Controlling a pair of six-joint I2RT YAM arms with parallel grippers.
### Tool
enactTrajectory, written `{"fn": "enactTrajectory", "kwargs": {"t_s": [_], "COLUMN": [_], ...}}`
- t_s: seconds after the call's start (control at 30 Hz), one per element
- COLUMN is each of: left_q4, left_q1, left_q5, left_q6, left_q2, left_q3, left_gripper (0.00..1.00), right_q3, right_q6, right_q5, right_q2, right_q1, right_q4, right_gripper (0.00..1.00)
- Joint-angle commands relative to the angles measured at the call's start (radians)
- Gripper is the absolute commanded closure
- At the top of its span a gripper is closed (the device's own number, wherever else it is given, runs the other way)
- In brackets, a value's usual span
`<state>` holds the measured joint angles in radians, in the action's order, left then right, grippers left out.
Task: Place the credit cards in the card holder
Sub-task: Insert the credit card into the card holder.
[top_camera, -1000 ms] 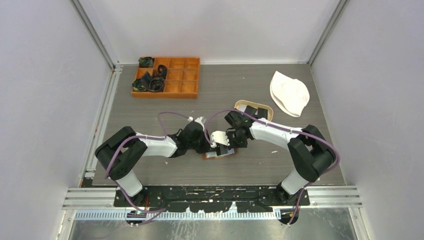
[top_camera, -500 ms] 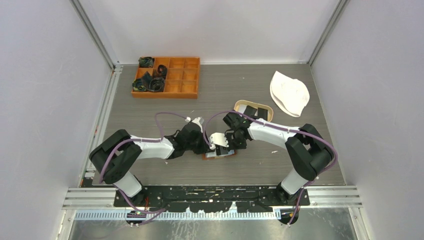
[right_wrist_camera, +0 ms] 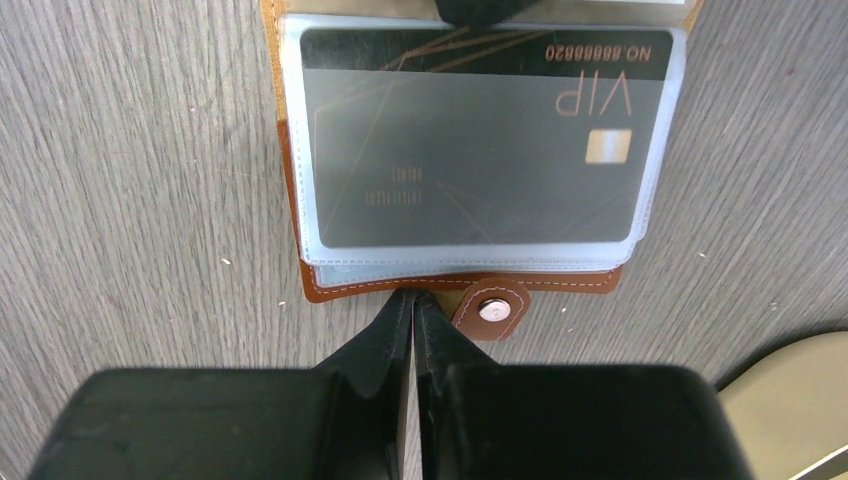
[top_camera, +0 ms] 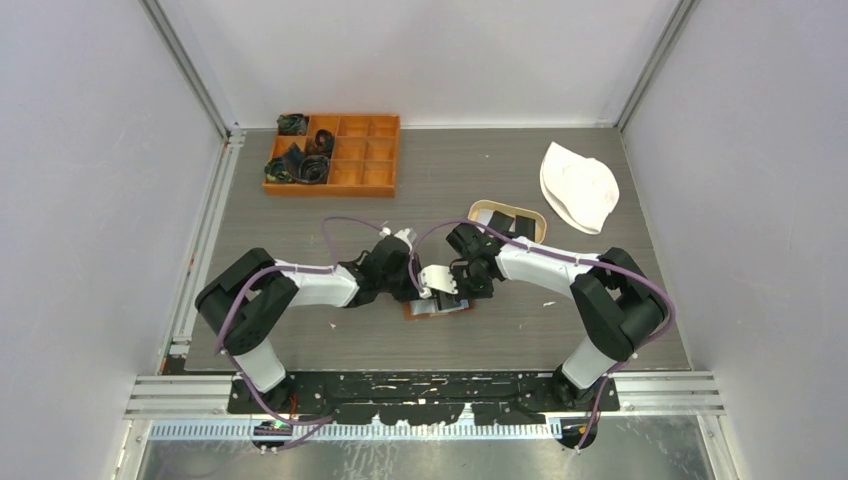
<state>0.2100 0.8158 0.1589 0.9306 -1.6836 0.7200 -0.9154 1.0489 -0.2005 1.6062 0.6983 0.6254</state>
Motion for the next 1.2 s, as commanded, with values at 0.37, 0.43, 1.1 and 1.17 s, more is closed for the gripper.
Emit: {"fn": "enactTrajectory", "kwargs": {"t_s": [0.37,0.43,1.1,1.17], "left_q4": [0.019,0.021,0.321,0.396], "left_q1": [0.007,0.007,-0.041,-0.068], "left_q5": [0.067,0.049,-0.029,0.007], "left_q6": [-0.022,-0.023,-0.212,-0.185], "left_q2": [-0.042,-0.023,0.280,0.287], "left_q3": [0.080,0.058,-0.222,-0.262], "left_gripper": [0.99,0.99,0.85,0.83], "right_q3": [-0.022,-0.032,-0.104,-0.083], "right_q6": [-0.036,-0.049,-0.662,-0.707], "right_q5": [-0.027,-0.015,-0.734,-0.744], "right_q2": [-0.017,-0.029,-0.171,-0.138], "right_q1": [0.009,0.004,-0.284,-0.288], "right_q4": [-0.006,-0.006,0.076,0.058], "right_gripper": [0.88,0.86,0.00,0.01]}}
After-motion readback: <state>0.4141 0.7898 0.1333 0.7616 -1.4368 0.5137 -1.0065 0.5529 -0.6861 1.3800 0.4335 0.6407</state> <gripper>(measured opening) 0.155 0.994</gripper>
